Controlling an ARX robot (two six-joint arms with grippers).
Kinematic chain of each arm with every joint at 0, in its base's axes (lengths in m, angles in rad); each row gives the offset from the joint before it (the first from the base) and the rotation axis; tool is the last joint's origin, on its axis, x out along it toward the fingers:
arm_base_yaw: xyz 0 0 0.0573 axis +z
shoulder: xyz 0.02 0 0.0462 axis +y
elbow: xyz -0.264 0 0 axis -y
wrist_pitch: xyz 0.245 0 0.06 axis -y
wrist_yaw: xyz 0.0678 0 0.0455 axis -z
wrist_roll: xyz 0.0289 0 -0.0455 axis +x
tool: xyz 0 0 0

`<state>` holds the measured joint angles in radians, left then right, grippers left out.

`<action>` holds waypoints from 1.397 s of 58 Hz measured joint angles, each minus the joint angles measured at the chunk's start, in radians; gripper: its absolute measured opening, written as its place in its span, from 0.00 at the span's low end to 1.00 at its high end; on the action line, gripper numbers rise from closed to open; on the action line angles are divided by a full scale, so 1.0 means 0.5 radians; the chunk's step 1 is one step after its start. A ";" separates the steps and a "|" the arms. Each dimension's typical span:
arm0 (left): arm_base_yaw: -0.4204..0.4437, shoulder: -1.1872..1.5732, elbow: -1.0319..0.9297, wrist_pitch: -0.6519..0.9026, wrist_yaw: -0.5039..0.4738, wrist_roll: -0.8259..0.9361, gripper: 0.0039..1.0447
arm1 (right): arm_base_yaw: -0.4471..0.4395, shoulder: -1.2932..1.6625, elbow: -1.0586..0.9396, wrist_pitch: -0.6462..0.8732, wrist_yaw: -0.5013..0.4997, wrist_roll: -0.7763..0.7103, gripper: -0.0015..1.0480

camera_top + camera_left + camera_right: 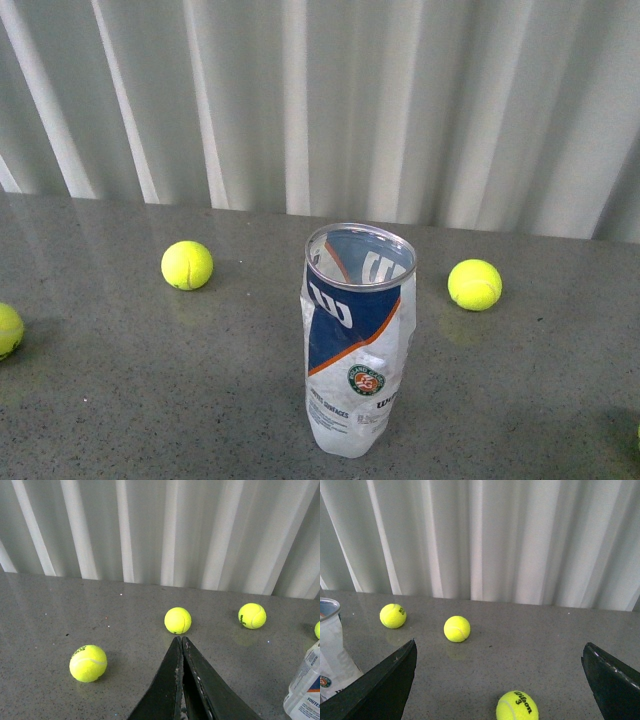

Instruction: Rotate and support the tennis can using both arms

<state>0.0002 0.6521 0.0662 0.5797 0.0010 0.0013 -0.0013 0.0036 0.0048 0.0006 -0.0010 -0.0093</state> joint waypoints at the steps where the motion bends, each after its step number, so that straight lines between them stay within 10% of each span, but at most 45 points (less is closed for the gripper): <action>1: 0.000 -0.021 -0.007 -0.011 0.000 -0.001 0.03 | 0.000 0.000 0.000 0.000 0.000 0.000 0.93; 81: 0.000 -1.295 -0.085 -1.155 -0.002 -0.006 0.03 | 0.000 0.000 0.000 0.000 0.000 0.000 0.93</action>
<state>0.0002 0.0044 0.0238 0.0021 -0.0002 -0.0017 -0.0013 0.0036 0.0048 0.0006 -0.0010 -0.0093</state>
